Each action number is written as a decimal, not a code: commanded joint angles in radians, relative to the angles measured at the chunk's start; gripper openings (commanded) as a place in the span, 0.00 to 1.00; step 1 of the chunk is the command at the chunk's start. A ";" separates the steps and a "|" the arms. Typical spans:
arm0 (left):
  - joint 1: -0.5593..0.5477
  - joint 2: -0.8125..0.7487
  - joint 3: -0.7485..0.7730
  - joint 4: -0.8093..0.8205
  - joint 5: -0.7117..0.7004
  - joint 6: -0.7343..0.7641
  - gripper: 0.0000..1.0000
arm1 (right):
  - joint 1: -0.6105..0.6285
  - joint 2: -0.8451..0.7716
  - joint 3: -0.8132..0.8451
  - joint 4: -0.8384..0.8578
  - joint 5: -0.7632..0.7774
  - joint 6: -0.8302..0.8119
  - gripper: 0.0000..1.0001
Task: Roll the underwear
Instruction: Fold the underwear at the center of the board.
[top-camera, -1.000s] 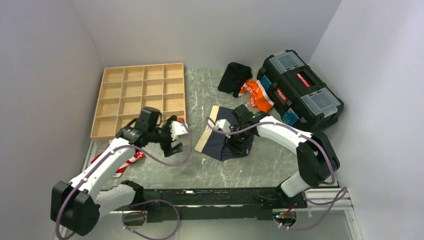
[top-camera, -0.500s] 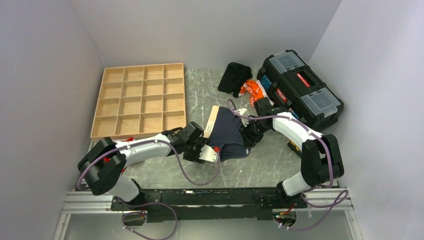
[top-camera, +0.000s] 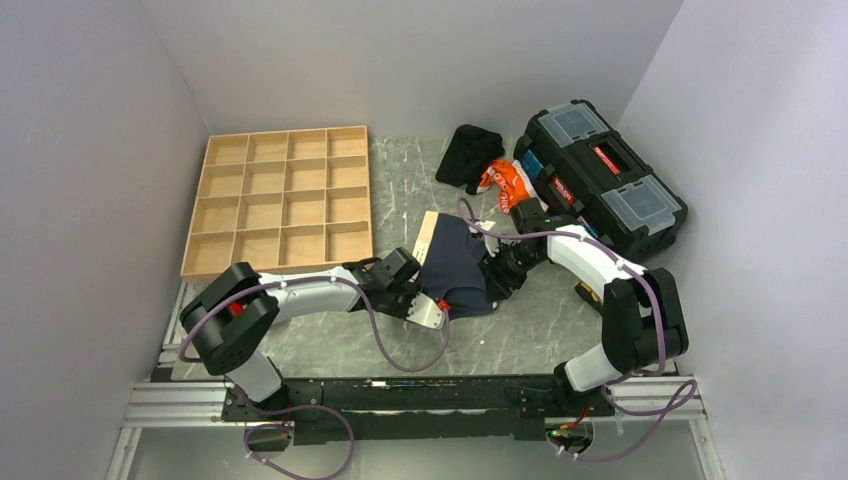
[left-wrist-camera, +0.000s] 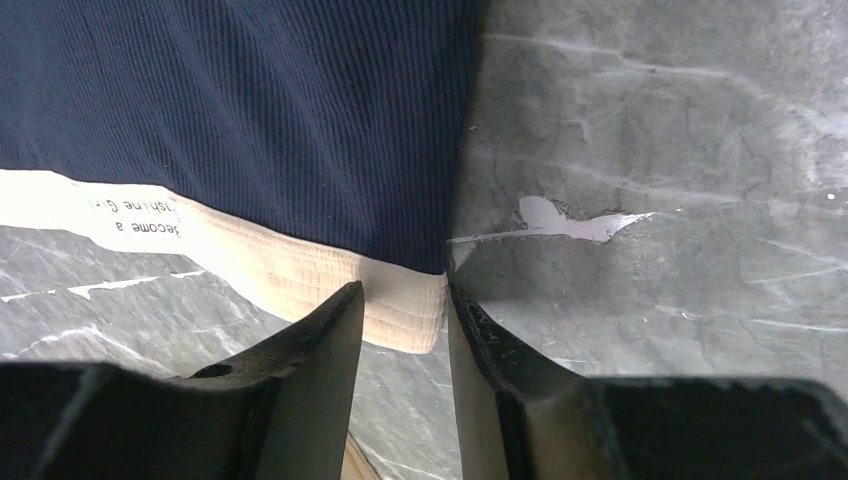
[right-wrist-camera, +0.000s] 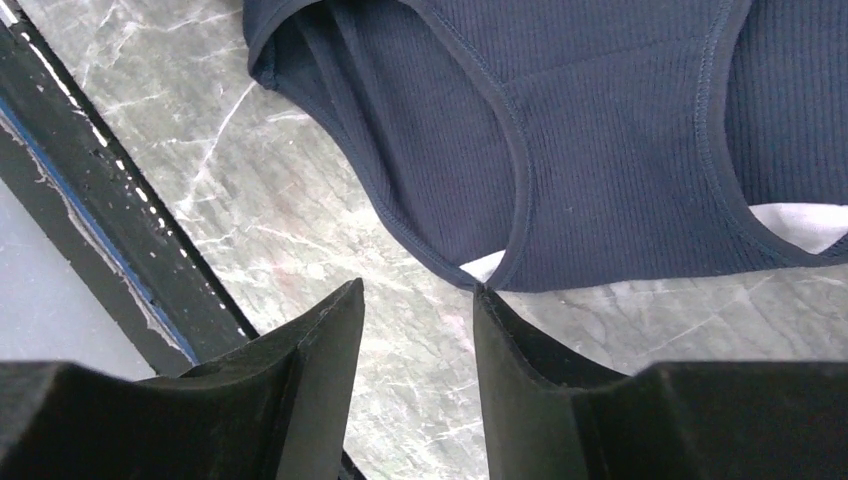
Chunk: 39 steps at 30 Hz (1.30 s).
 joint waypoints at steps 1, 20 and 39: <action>-0.006 -0.005 0.004 0.002 -0.002 -0.008 0.44 | -0.004 -0.003 0.039 -0.027 -0.059 -0.022 0.49; -0.013 0.006 -0.036 0.000 0.031 -0.063 0.22 | -0.005 0.052 0.125 -0.080 -0.142 -0.045 0.62; 0.165 0.018 0.226 -0.338 0.570 -0.357 0.00 | -0.003 0.102 0.162 -0.175 -0.303 -0.140 0.63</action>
